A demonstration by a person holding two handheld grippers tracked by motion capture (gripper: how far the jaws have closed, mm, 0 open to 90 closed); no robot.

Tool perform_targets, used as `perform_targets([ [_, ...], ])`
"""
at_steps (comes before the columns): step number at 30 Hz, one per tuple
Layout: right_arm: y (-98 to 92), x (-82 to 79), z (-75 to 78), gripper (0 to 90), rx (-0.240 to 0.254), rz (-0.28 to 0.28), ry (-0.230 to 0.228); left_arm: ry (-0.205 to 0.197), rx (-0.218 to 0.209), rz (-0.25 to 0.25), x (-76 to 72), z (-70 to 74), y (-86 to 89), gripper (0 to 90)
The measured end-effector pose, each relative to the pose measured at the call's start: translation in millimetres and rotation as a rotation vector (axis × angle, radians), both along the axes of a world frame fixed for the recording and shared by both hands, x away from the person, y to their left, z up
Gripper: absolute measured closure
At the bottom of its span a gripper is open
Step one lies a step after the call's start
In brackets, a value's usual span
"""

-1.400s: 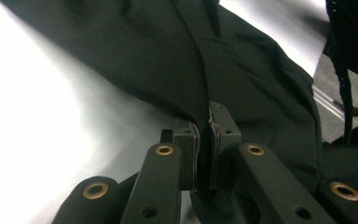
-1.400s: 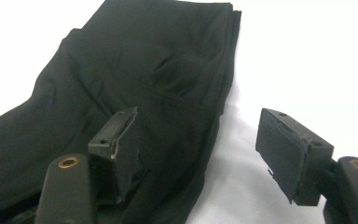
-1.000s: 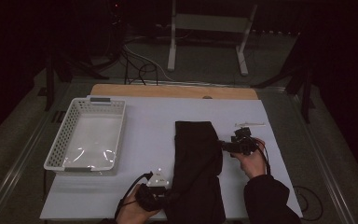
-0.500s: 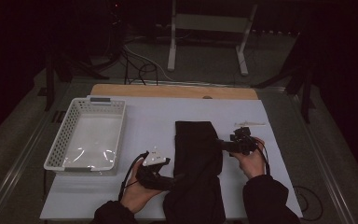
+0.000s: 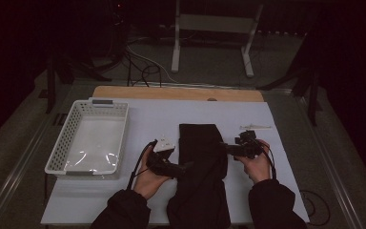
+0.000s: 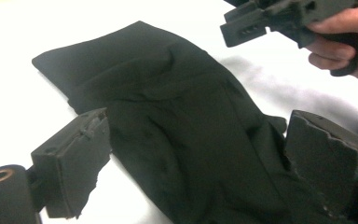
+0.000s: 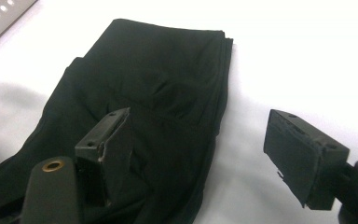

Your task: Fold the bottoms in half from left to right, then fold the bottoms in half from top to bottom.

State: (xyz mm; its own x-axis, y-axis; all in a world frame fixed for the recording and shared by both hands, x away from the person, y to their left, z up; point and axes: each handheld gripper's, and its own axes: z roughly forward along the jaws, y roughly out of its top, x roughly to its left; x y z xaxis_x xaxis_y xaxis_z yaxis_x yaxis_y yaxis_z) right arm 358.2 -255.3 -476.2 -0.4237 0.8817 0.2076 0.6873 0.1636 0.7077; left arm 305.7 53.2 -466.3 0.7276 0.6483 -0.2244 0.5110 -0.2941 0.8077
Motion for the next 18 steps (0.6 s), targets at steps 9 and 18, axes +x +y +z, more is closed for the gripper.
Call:
perform_targets([
  [9,1.0,-0.5,-1.9,23.7,-0.003,0.010,-0.002,0.001,-0.004,0.031,26.7,2.2,-3.3,7.0],
  [18,1.2,1.2,-2.9,23.8,0.009,0.004,-0.004,0.015,0.031,0.054,42.3,-3.6,-7.4,9.5],
])
